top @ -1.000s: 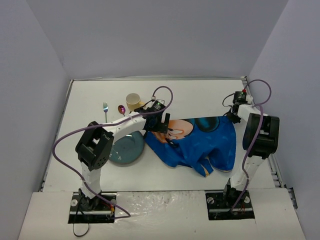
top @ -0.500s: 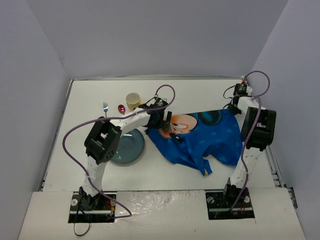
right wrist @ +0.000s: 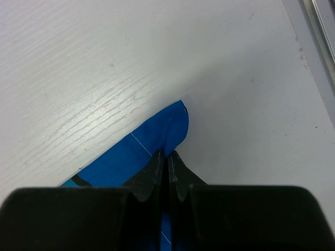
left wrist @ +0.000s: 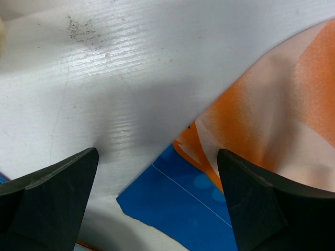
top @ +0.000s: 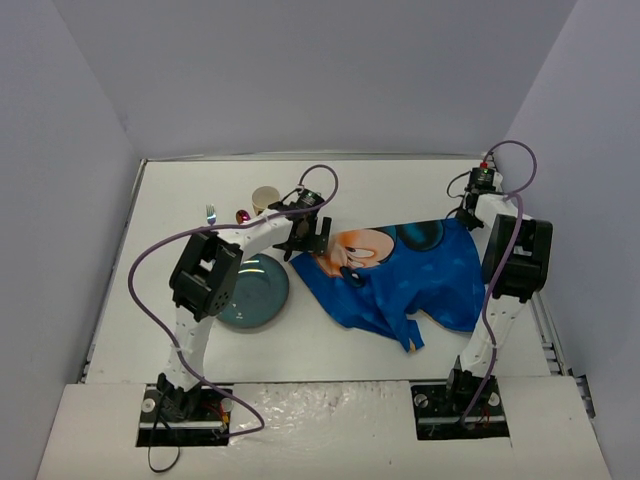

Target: Set the dinner table for one person

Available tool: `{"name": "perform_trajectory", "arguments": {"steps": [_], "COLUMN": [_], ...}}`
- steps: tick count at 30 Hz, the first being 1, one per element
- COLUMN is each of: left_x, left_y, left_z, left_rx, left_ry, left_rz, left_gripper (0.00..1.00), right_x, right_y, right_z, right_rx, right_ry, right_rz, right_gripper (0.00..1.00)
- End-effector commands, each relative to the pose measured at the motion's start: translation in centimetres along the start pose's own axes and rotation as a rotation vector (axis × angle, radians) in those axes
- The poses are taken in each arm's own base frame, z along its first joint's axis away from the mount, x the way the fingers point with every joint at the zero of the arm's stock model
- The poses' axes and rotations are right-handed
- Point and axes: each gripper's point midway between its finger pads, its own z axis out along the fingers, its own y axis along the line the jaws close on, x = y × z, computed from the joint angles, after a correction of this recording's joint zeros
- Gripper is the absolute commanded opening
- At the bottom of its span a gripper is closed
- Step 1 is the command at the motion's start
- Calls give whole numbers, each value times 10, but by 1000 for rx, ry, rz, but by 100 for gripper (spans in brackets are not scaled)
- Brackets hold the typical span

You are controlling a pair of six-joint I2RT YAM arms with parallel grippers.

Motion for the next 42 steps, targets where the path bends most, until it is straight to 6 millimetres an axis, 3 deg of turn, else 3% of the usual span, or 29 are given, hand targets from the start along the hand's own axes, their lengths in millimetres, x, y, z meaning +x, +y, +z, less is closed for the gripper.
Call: {"name": "perform_trajectory", "arguments": {"steps": [1, 7, 15, 18, 20, 24, 26, 30, 34, 36, 42], "left_x": [6, 30, 40, 24, 12, -25, -47, -65, -59, -54, -27], "left_y": [-9, -12, -17, -16, -14, -17, -20, -28, -48, -56, -77], "left_z": [-19, -14, 1, -10, -25, -77, -122, -193, -260, -278, -338], "left_rx": [48, 40, 15, 6, -2, 16, 48, 57, 109, 120, 199], "left_ry": [3, 50, 64, 19, -23, -143, -248, -403, -525, -563, -671], "left_rz": [10, 25, 41, 51, 61, 72, 81, 142, 224, 247, 303], "left_gripper": [92, 80, 31, 7, 0, 0, 0, 0, 0, 0, 0], "right_x": [-35, -43, -57, -70, -84, -125, -144, -182, -201, -207, -211], "right_y": [-1, 2, 8, 11, 13, 15, 11, -5, -22, -32, -65], "right_z": [-19, -26, -43, -57, -73, -126, -156, -234, -298, -333, -403], "right_rx": [-22, -39, -79, -104, -125, -170, -177, -175, -161, -153, -71], "right_ry": [-101, -122, -157, -192, -232, -359, -430, -606, -740, -810, -953], "right_rz": [25, 48, 62, 68, 77, 104, 119, 155, 176, 183, 210], "right_gripper": [0, 0, 0, 0, 0, 0, 0, 0, 0, 0, 0]}}
